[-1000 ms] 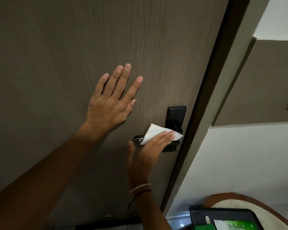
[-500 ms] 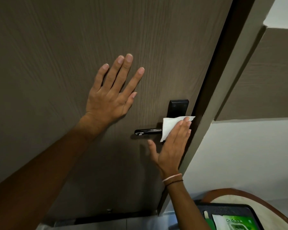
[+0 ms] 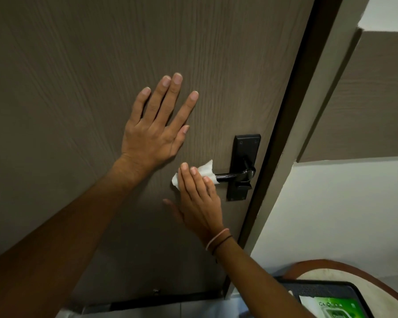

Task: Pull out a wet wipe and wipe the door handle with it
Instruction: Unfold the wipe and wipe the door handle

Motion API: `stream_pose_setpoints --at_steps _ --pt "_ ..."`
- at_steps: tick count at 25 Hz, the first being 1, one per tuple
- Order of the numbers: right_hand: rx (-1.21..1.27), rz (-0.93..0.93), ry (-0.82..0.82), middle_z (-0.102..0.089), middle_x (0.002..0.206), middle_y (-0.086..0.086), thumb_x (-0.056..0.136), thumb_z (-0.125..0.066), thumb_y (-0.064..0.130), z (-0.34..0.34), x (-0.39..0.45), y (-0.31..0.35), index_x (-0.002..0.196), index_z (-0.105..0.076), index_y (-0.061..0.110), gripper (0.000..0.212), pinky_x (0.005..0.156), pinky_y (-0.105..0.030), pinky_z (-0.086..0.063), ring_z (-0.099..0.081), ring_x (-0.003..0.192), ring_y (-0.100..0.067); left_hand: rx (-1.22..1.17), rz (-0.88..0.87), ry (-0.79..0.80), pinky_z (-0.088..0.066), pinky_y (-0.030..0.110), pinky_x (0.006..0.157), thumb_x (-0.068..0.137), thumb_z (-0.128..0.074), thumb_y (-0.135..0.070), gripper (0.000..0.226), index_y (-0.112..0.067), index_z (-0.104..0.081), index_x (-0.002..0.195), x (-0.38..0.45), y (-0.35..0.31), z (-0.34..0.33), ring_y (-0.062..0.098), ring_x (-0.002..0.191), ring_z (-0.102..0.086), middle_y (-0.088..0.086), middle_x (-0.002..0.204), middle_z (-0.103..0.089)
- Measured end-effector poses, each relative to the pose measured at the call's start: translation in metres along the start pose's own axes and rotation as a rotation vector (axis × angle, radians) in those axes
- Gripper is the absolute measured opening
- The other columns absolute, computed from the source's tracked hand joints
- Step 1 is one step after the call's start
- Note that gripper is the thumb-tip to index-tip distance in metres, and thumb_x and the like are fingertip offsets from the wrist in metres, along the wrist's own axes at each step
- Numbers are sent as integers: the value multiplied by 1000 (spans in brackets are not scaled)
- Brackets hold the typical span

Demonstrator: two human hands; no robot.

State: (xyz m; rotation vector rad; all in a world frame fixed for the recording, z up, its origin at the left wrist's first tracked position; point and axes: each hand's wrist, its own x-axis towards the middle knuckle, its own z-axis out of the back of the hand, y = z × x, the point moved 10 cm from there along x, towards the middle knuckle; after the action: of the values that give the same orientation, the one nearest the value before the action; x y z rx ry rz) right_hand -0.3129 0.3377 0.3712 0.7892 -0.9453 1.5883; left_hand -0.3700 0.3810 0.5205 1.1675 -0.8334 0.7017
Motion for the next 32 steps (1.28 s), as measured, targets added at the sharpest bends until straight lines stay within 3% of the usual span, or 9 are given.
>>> stream_pose_setpoints --at_steps 3,8,12,14,17,20,23,27,32 --pt "23 157 27 -17 165 -13 99 -47 59 -2 -9 -16 162 -2 8 92 130 -38 5 7 159 -22 -2 4 0 -8 47 131 109 -42 -41 67 -19 -20 168 -1 3 0 36 153 -28 22 165 -30" --pt "-12 -22 69 -29 157 -19 99 -31 68 7 -38 -92 159 -13 7 87 130 -41 5 8 159 -24 8 7 0 -9 48 130 109 -41 -40 67 -19 -18 168 -2 2 -1 36 154 -27 21 166 -27" --pt "74 -86 72 -27 159 -18 97 -33 71 9 -40 -104 162 -4 10 94 131 -40 4 4 160 -24 -2 14 6 -12 48 130 109 -39 -40 65 -19 -20 168 -1 2 -2 36 154 -26 21 166 -27" --pt "126 -162 44 -33 155 -15 95 -39 70 11 -32 -100 157 -23 9 89 131 -40 1 -12 158 -28 -5 13 3 -14 49 129 109 -39 -40 65 -19 -20 168 -3 2 -2 36 154 -27 20 166 -26" --pt "107 -189 -17 -56 124 -12 96 -41 65 19 -5 -90 121 -53 11 61 128 -40 -6 -47 124 -31 -20 15 12 -15 50 129 109 -38 -40 65 -20 -18 168 -1 1 -3 35 155 -26 20 167 -25" --pt "52 -122 -14 -65 90 -9 96 -39 65 26 15 -72 97 -54 15 52 111 -43 -30 -51 93 -26 -18 16 22 -15 50 129 109 -38 -40 66 -20 -17 168 -2 2 -5 35 155 -25 20 167 -23" --pt "79 -88 49 -62 86 -8 96 -35 71 27 21 -57 95 -55 15 60 91 -43 -37 -53 81 -26 -15 21 20 -10 48 131 110 -37 -40 66 -20 -17 168 -3 2 -5 35 155 -24 20 168 -22" --pt "115 53 91 -60 127 -13 96 -43 69 13 16 -13 132 -54 9 71 113 -48 -30 -53 118 -30 -9 21 30 -8 48 131 110 -38 -40 66 -20 -17 169 0 2 -6 36 155 -25 20 168 -22" --pt "-36 220 -3 -17 166 -12 102 -45 54 3 0 -7 161 -10 6 84 130 -44 5 -1 159 -29 22 2 19 -7 48 131 109 -37 -41 66 -19 -17 168 -3 1 -6 37 154 -26 21 167 -22"
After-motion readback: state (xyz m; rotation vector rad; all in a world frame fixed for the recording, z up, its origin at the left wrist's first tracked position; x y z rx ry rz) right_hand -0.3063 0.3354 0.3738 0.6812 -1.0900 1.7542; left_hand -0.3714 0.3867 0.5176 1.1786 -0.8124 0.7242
